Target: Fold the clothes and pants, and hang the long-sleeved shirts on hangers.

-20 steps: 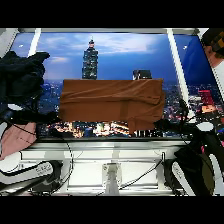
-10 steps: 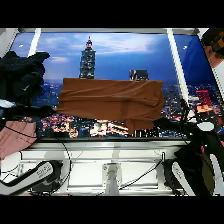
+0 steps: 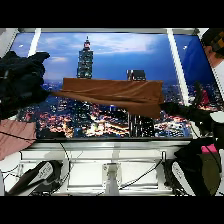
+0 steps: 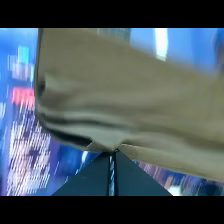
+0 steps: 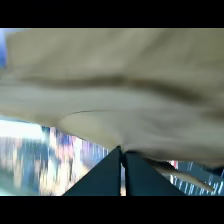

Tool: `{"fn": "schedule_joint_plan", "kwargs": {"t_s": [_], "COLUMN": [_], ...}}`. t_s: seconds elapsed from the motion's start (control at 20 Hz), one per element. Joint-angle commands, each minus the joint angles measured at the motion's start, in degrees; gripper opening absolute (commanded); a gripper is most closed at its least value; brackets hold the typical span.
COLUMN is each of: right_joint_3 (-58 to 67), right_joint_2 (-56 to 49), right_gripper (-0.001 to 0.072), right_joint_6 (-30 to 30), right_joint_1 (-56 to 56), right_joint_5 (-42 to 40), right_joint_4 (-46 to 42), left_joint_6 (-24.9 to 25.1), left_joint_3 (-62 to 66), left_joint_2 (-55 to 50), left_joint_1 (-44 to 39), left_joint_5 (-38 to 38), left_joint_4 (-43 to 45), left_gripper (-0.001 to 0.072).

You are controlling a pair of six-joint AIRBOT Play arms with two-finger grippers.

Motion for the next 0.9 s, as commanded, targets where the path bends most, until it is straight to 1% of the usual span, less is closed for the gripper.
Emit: {"fn": "schedule_joint_plan", "kwargs": {"t_s": [0.0,0.1,0.35,0.45,0.55,0.65,0.85], "right_joint_3": [2.4,2.4,2.4,3.8,7.6,12.9,22.8], "right_joint_2": [-0.3,-1.7,-9.2,-13.7,-19.1,-25.0,-36.7], "right_gripper": [0.0014,0.0014,0.0013,0.0013,0.0013,0.0013,0.0013], "right_joint_6": [0.0,0.3,0.9,1.6,1.6,1.6,1.6], "right_joint_1": [0.9,3.5,12.4,14.2,14.8,14.8,14.8], "right_joint_5": [-13.4,-20.3,-37.0,-40.9,-42.1,-42.1,-41.6], "right_joint_4": [4.4,4.6,4.8,4.8,4.7,3.4,2.9], "left_joint_6": [5.9,7.7,7.8,7.8,7.8,7.8,7.8], "left_joint_3": [0.1,0.1,0.7,2.0,3.6,5.0,6.7], "left_joint_2": [0.6,0.2,-4.0,-7.1,-10.3,-13.4,-19.1], "left_joint_1": [-1.0,-4.0,-16.7,-20.7,-23.0,-23.5,-23.5], "left_joint_5": [9.5,15.9,37.4,44.3,49.7,51.5,51.5], "left_joint_4": [-14.9,-16.5,-16.1,-16.1,-16.1,-16.1,-16.1], "left_gripper": [0.0017,0.0017,0.0016,0.0016,0.0016,0.0016,0.0016]}}
